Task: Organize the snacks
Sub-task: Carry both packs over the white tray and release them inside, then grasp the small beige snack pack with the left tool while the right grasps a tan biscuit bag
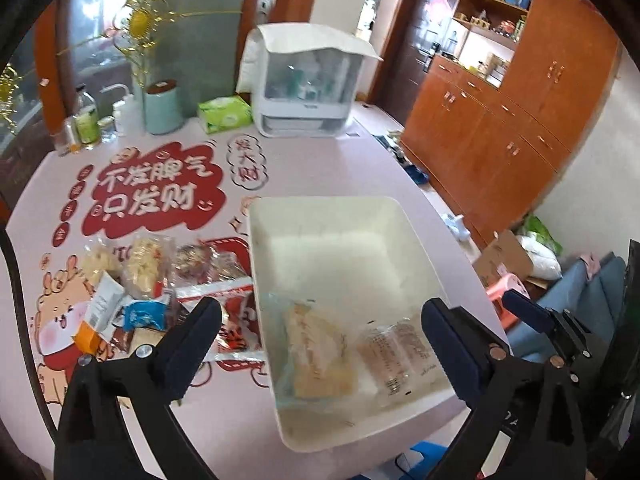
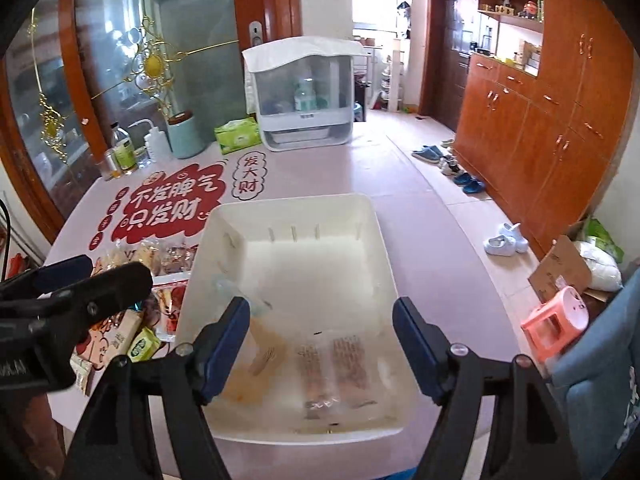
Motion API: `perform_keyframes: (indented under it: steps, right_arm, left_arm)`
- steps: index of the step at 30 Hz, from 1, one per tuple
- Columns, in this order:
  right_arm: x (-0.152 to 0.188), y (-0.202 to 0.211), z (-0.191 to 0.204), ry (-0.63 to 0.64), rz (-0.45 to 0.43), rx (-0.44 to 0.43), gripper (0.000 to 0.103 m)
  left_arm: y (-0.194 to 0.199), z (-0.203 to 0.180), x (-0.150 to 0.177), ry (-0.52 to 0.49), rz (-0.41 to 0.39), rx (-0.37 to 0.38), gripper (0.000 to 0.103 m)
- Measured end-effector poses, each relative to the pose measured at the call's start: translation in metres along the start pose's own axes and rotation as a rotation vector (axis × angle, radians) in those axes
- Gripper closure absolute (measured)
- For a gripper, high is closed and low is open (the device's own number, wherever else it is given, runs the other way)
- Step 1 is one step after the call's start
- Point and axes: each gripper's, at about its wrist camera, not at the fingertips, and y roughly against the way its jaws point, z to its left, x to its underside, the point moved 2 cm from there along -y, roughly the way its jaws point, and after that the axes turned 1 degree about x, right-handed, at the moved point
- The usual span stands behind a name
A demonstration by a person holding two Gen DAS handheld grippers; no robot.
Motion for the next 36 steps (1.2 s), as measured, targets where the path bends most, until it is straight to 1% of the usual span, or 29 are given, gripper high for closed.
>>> perform_keyframes:
  steps: [3,9,12,14,18,19,23,24,26,29,33,36]
  right_arm:
    - [-0.001,-0.001,0.006,0.005,0.021,-0.021,0.028]
    - [-0.005,0.003,0.02,-0.002,0.035,-0.077,0.028]
    - [-0.009,0.007,0.026,-0.012,0.015,-0.109,0.025]
    - [-0.011,0.01,0.033,-0.003,0.004,-0.114,0.025]
    - [-0.016,0.017,0.048,0.007,-0.022,-0.112,0.025]
    - [-0.018,0.019,0.051,0.004,-0.033,-0.114,0.025]
    - [-0.023,0.03,0.06,-0.025,-0.13,-0.116,0.025]
    - [-0.024,0.031,0.062,-0.04,-0.143,-0.117,0.025]
    - [-0.027,0.029,0.066,-0.058,-0.127,-0.143,0.025]
    - [-0.031,0.025,0.082,-0.014,-0.076,-0.175,0.025]
    - [-0.032,0.033,0.109,0.062,-0.107,-0.218,0.025]
    - [-0.032,0.039,0.134,0.117,-0.124,-0.229,0.025]
  left_arm:
    - [0.006,0.007,0.0,-0.004,-0.046,-0.04,0.003]
    - [0.018,0.018,0.001,-0.021,-0.072,-0.076,0.003]
    - [0.027,0.026,-0.001,-0.021,-0.091,-0.105,0.003]
    - [0.034,0.034,-0.002,-0.012,-0.1,-0.099,0.003]
    - [0.042,0.053,-0.004,0.021,-0.076,-0.109,0.003]
    - [0.045,0.059,-0.005,0.033,-0.071,-0.123,0.003]
    - [0.056,0.082,-0.003,0.056,-0.076,-0.168,0.003]
    - [0.061,0.09,-0.002,0.065,-0.079,-0.179,0.003]
    - [0.068,0.103,-0.001,0.078,-0.084,-0.199,0.003]
    - [0.081,0.123,0.001,0.085,-0.1,-0.241,0.003]
    - [0.099,0.148,-0.002,0.094,-0.135,-0.291,0.003]
    - [0.116,0.171,-0.005,0.102,-0.167,-0.329,0.003]
